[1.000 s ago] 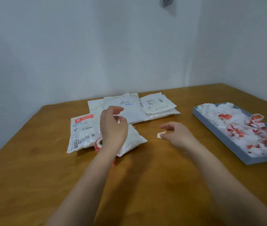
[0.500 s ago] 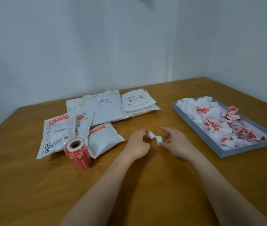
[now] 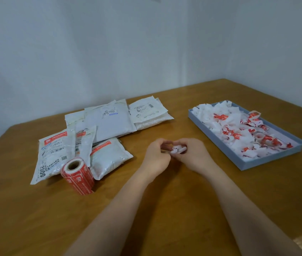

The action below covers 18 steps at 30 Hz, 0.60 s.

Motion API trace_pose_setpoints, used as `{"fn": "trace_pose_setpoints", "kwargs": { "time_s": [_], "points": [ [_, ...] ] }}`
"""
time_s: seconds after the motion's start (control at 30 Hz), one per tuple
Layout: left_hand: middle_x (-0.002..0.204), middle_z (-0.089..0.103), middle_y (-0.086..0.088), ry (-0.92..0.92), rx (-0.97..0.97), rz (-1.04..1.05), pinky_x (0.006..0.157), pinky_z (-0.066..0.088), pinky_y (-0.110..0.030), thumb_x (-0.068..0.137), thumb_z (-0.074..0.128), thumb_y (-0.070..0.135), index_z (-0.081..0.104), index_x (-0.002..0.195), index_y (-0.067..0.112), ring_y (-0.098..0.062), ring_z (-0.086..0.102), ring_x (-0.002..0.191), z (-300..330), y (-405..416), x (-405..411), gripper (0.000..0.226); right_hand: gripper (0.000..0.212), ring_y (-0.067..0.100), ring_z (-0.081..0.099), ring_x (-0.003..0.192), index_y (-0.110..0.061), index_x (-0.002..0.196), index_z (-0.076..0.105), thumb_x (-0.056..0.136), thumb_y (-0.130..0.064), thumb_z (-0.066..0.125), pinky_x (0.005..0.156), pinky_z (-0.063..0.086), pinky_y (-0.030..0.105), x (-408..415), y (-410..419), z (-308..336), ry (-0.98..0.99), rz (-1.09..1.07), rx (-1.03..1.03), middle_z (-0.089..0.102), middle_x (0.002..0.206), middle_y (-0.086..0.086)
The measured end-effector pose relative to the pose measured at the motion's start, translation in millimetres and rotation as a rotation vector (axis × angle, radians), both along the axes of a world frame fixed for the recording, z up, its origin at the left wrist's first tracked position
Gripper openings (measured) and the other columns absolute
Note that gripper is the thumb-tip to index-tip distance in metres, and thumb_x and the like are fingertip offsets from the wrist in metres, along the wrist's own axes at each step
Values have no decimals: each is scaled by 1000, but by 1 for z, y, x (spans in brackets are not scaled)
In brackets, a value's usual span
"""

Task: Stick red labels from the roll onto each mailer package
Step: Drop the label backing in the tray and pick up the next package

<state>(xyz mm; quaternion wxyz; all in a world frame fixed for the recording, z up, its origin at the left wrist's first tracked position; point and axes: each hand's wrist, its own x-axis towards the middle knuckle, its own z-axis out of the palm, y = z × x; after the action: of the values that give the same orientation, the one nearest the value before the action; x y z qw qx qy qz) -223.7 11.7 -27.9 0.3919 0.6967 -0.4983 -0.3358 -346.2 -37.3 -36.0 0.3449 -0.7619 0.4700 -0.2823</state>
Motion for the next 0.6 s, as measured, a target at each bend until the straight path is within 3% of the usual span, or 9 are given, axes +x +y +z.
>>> {"fn": "trace_pose_setpoints", "kwargs": {
  "time_s": [0.1, 0.3, 0.47, 0.6],
  "points": [
    [105, 65, 1, 146, 5, 36, 86, 57, -36, 90, 51, -6, 59, 117, 18, -17, 67, 94, 4, 3, -4, 37, 30, 3, 52, 80, -15, 111, 68, 81, -18, 73, 54, 39, 6, -1, -1, 5, 71, -34, -10, 62, 97, -3],
    [101, 70, -8, 320, -76, 57, 89, 56, -33, 92, 47, -11, 60, 120, 10, -19, 69, 95, 13, 4, -12, 37, 9, 5, 53, 75, -21, 88, 65, 83, -23, 72, 56, 35, 15, -14, 3, 17, 62, -62, -44, 60, 81, -7],
    [100, 70, -14, 458, -163, 119, 84, 58, -29, 88, 44, -16, 64, 111, 5, -21, 71, 92, 24, 3, -28, 37, 8, 5, 50, 73, -16, 92, 64, 87, -22, 68, 56, 32, 16, -32, 3, 27, 0, -170, -125, 59, 83, -3],
    [98, 69, -15, 455, -169, 108, 88, 57, -33, 85, 42, -17, 67, 100, 6, -24, 70, 94, 28, -1, -39, 37, 9, 14, 55, 80, -10, 93, 66, 91, -17, 61, 57, 36, 19, -55, -6, 31, -37, -366, -203, 63, 88, 3]
  ]
}}
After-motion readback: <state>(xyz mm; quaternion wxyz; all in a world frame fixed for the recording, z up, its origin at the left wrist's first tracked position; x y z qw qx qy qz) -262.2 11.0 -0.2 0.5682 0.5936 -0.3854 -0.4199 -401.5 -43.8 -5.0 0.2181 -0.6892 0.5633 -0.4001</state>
